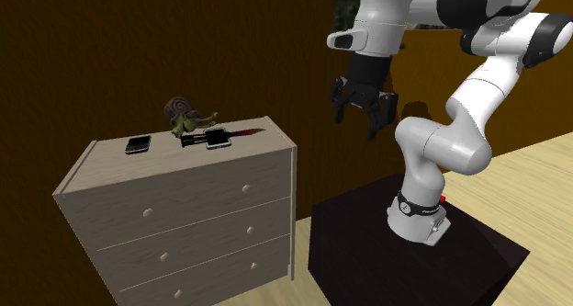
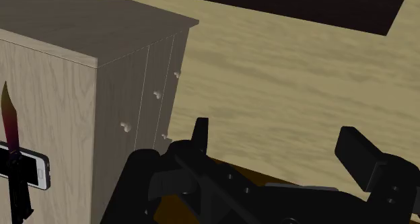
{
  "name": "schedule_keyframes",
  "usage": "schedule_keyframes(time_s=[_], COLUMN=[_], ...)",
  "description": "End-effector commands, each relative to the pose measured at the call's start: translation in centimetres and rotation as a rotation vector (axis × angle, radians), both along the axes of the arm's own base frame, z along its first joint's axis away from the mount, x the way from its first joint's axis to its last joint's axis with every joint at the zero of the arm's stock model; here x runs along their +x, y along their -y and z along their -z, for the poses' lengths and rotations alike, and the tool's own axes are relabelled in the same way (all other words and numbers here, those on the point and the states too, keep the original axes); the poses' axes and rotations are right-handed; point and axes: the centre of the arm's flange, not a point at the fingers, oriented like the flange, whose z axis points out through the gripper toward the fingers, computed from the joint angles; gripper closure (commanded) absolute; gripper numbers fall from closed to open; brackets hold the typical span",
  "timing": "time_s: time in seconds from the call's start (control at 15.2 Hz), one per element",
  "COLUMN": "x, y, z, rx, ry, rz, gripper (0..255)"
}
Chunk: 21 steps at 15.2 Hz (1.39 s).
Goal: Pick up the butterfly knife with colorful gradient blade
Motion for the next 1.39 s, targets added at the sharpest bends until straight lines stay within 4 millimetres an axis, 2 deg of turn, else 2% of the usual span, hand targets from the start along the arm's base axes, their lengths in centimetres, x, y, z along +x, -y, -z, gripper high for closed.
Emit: schedule_keyframes(time_s=[0.0,1.32], x=[0.0,16.5], y=[0.0,20.6], z=[0.0,3.7], rx=[0.000,0.060], ry=[0.000,0.045], rz=[0.000,0.116], gripper=[0,0])
